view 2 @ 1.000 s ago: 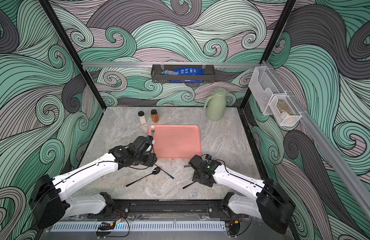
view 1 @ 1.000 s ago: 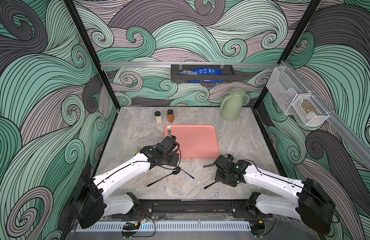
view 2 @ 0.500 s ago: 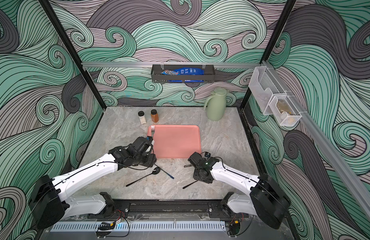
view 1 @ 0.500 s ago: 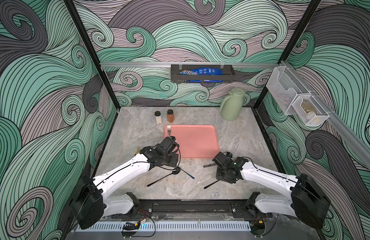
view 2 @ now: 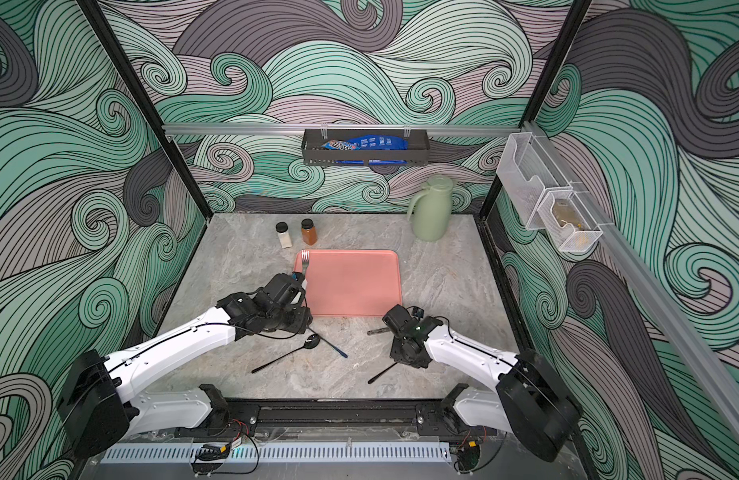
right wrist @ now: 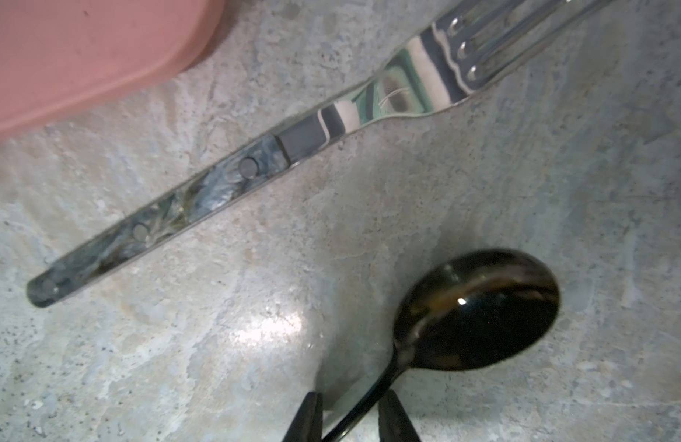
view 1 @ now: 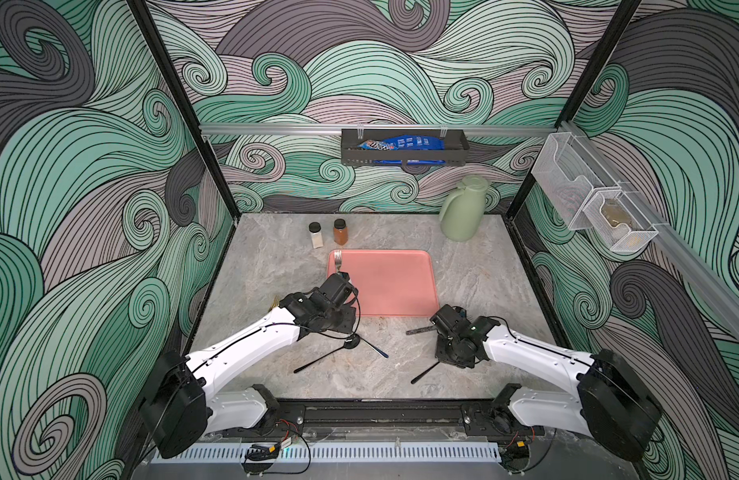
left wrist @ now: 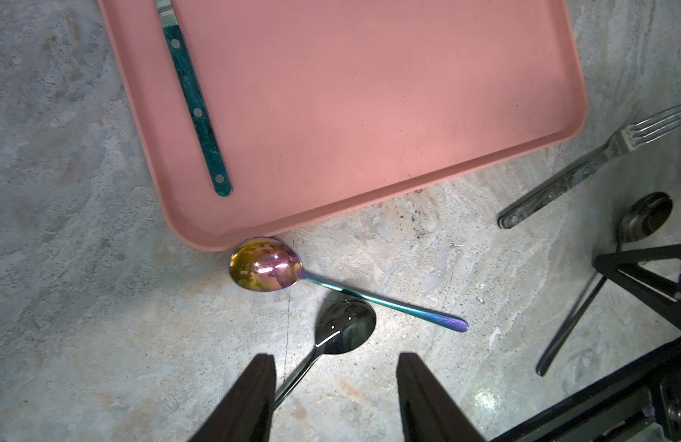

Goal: Set the spoon and fork side by side
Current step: Pick up the spoon from the center of the board.

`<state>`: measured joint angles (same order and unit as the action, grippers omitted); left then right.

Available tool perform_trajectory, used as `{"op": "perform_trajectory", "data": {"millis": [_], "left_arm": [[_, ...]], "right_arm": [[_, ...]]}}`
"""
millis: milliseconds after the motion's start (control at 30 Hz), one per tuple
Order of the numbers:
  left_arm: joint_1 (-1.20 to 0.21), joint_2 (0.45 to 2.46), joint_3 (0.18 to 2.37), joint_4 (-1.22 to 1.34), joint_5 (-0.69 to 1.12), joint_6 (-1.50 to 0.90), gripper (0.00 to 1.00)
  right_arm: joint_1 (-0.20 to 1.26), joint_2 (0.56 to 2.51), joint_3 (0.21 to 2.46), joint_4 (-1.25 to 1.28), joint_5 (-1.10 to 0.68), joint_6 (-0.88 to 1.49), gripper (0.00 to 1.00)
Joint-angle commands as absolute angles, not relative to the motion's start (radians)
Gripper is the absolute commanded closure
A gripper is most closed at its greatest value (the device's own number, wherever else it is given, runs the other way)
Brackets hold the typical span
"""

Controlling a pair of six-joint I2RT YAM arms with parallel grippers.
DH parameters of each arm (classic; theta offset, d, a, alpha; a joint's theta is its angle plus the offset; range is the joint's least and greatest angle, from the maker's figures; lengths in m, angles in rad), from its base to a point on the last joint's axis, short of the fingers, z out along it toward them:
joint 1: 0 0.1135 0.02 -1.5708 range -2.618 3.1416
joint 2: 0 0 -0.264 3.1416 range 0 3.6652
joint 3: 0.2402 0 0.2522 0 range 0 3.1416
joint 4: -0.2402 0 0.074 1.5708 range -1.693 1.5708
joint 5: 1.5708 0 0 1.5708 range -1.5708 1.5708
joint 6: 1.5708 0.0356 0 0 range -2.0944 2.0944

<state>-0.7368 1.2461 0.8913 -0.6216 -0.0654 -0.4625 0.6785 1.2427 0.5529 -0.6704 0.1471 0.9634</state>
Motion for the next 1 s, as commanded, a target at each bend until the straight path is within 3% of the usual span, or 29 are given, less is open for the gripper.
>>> {"op": "perform_trajectory", "data": {"millis": [0,133,267,400,700,967], "left_arm": [[-0.742,1.235,0.897,-0.640,-0.090,-0.477,0.45],[-0.742,1.231,0.892,-0.641,-0.089,-0.479,0.45],[-0.742,1.231,0.890,-0.641,-0.090,-0.478,0.45],[-0.742,1.232,0.889,-0.641,-0.089,-0.479,0.45],[-0.742,1.229,0.880,-0.636,-0.087,-0.479,0.45],[-0.742,1.239,0.876,-0.632,-0.099,-0.483,0.45]], "right_arm": [[0.682,1.266,0.565,-0.676,0.141,0.951,0.75],[0.680,1.266,0.560,-0.684,0.152,0.951,0.77],[0.675,1.262,0.567,-0.694,0.160,0.947,0.84],[0.672,1.260,0.571,-0.697,0.160,0.943,0.84],[0.690,1.225,0.591,-0.722,0.119,0.956,0.64],[0.776,1.233,0.587,-0.746,0.123,1.011,0.68]]}}
